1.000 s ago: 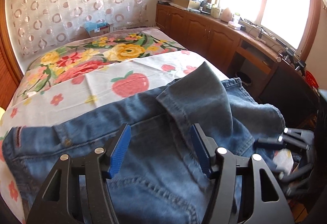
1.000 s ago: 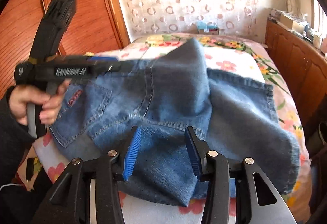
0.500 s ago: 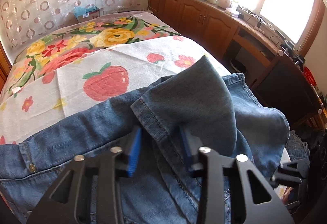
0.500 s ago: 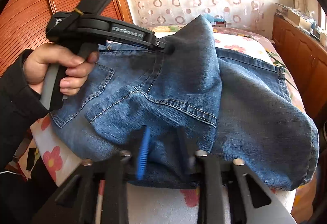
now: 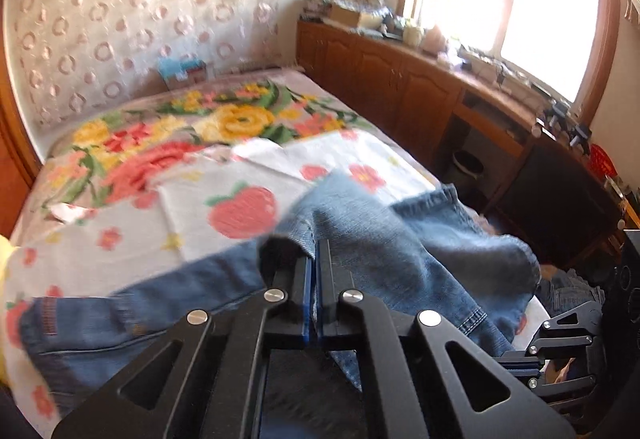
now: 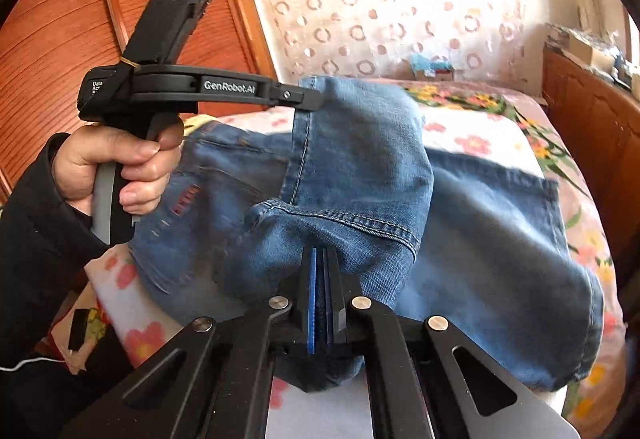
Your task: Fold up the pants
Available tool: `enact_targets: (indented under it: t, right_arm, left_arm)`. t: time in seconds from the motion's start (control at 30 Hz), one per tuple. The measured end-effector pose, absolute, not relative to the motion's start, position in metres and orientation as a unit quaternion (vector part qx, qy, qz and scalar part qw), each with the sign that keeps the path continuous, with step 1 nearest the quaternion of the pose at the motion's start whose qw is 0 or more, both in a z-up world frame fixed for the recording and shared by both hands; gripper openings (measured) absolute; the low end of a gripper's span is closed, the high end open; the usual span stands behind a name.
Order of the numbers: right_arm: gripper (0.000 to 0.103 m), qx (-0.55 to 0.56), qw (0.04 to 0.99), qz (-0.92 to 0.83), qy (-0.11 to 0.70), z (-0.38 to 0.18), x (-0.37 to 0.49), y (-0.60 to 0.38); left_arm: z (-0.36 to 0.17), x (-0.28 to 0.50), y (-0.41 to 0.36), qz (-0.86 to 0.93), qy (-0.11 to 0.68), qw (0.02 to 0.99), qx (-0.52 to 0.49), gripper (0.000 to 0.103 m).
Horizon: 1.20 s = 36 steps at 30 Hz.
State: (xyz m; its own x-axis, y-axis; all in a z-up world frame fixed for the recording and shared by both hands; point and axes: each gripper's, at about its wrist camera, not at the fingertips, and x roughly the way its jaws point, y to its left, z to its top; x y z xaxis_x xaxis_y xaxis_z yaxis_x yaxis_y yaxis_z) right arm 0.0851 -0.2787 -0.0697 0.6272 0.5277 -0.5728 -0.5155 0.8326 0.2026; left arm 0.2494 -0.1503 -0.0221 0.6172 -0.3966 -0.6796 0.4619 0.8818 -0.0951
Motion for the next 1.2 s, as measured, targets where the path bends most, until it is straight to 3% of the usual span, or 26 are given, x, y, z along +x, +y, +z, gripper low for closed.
enact_targets:
  t: [0.37, 0.67, 1.0, 1.1, 1.2]
  right_arm:
    - [0.003, -0.019, 0.885, 0.372, 0.279, -0.032, 0.072, -0.205]
    - [0.003, -0.033, 0.866, 0.436, 0.244, -0.001, 0.07, -0.16]
    - [0.003, -0.044, 0.836, 0.469, 0.282, -0.032, 0.107, -0.122]
    - [0.008, -0.051, 0.831, 0.457, 0.314, -0.05, 0.12, -0.118]
    - [0.023, -0.05, 0.836, 0.445, 0.318, -0.052, 0.126, -0.127]
  left_arm:
    - [0.029, 0.223, -0.039, -0.155, 0.326, 0.932, 0.039, 0.002]
    - [0.065, 0.203, 0.008, -0.107, 0.297, 0.947, 0.055, 0.002]
    - [0.013, 0.222, 0.054, -0.065, 0.349, 0.933, 0.06, 0.003]
    - [-0.019, 0.228, 0.063, -0.065, 0.388, 0.919, 0.044, 0.004]
    - [-0.034, 0.222, 0.066, -0.062, 0.391, 0.917, 0.043, 0.014]
